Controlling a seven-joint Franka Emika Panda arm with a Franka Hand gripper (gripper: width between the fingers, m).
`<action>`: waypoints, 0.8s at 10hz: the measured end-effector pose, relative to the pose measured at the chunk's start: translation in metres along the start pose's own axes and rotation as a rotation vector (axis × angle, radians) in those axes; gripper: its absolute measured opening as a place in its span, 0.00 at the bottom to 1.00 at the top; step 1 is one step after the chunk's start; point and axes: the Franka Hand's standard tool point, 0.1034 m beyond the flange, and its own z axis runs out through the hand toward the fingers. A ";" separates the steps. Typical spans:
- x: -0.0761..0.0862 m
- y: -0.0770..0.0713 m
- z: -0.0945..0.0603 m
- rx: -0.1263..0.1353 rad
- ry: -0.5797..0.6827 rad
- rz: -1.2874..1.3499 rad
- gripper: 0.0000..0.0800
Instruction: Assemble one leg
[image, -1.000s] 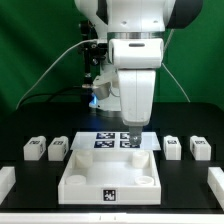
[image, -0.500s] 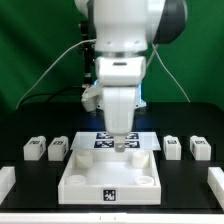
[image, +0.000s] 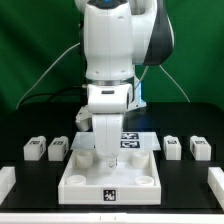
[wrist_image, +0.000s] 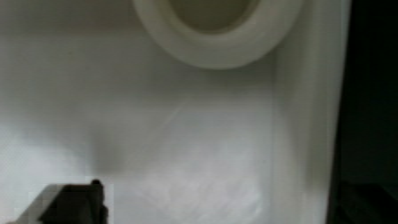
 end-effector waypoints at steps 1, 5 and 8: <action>0.000 0.000 0.000 0.001 0.000 0.001 0.81; -0.001 -0.001 0.001 0.002 0.000 0.001 0.32; -0.001 0.000 0.000 0.001 0.000 0.001 0.07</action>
Offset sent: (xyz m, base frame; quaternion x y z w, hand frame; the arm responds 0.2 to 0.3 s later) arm 0.0000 0.0000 0.0000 0.0000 0.0000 0.0000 1.0000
